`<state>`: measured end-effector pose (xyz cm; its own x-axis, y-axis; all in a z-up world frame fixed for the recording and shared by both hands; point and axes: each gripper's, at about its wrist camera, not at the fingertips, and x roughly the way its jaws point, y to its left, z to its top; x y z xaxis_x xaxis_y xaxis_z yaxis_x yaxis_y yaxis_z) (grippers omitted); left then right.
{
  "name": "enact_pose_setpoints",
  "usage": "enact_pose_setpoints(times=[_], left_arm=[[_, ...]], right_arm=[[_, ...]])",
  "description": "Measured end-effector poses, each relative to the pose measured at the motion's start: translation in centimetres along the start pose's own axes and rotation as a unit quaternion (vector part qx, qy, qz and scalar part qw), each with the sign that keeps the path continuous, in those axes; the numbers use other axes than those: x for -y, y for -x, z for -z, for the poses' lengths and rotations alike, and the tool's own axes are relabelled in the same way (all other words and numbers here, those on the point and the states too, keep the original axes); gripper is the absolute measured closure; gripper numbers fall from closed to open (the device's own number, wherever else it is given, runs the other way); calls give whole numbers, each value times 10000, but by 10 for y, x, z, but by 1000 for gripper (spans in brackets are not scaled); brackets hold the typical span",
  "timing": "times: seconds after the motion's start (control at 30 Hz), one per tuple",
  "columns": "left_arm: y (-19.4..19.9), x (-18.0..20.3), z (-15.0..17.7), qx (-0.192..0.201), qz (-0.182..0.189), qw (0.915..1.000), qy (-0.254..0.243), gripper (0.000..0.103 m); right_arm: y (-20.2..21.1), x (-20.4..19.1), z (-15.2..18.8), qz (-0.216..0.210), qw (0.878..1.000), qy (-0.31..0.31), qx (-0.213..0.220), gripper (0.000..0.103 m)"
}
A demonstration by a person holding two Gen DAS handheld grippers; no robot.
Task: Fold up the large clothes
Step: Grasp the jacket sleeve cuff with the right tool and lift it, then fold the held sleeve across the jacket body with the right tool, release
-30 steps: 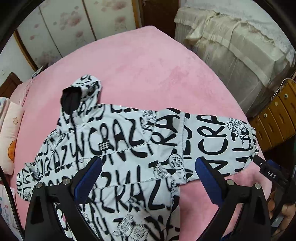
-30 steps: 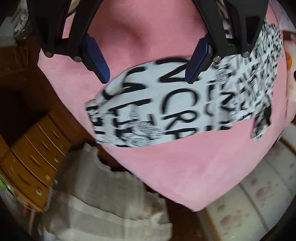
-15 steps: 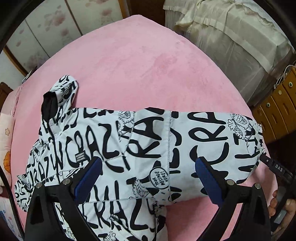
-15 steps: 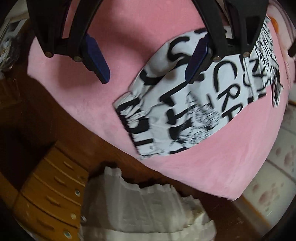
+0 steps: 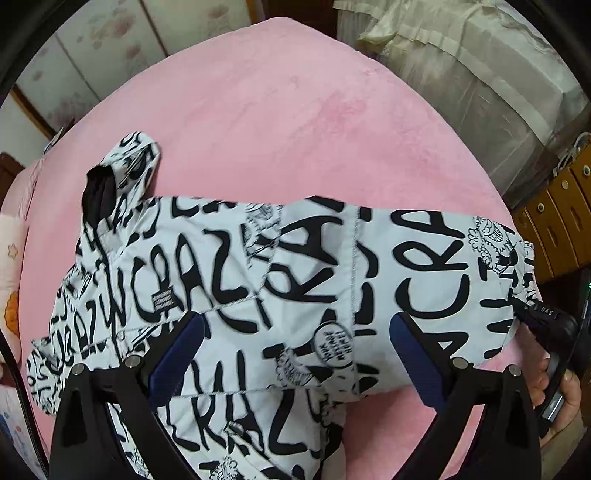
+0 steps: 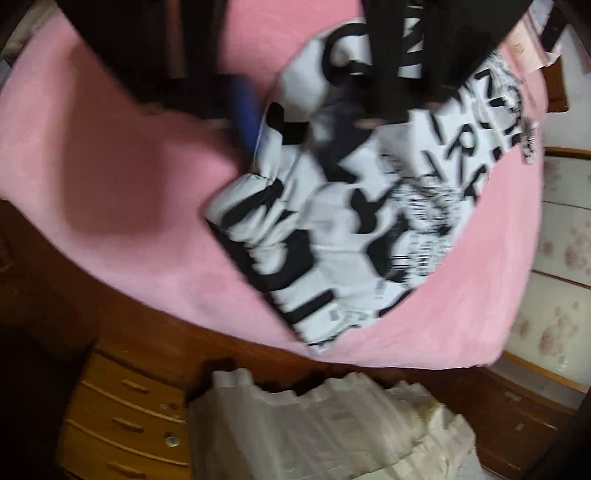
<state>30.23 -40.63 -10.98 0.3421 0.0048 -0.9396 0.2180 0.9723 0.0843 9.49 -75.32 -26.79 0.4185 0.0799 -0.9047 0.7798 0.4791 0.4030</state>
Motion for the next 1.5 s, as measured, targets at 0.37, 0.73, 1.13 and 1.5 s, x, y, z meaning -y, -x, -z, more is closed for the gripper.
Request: enact_pose_setpoints(times=[0.37, 0.73, 1.13, 1.5], left_arm=[[28, -88, 34, 36, 155, 9973, 716, 3], [-6, -179, 60, -111, 789, 9914, 1037, 3], [-84, -185, 87, -752, 2087, 9625, 1563, 7], [-119, -190, 74, -776, 3633, 8881, 2708, 8]], right_arm=[[105, -135, 66, -615, 9626, 2391, 1118, 97], [39, -285, 246, -615, 8712, 4854, 391, 89], [19, -264, 284, -438, 8621, 5049, 2, 60], [24, -231, 287, -579, 8710, 4864, -389, 60]])
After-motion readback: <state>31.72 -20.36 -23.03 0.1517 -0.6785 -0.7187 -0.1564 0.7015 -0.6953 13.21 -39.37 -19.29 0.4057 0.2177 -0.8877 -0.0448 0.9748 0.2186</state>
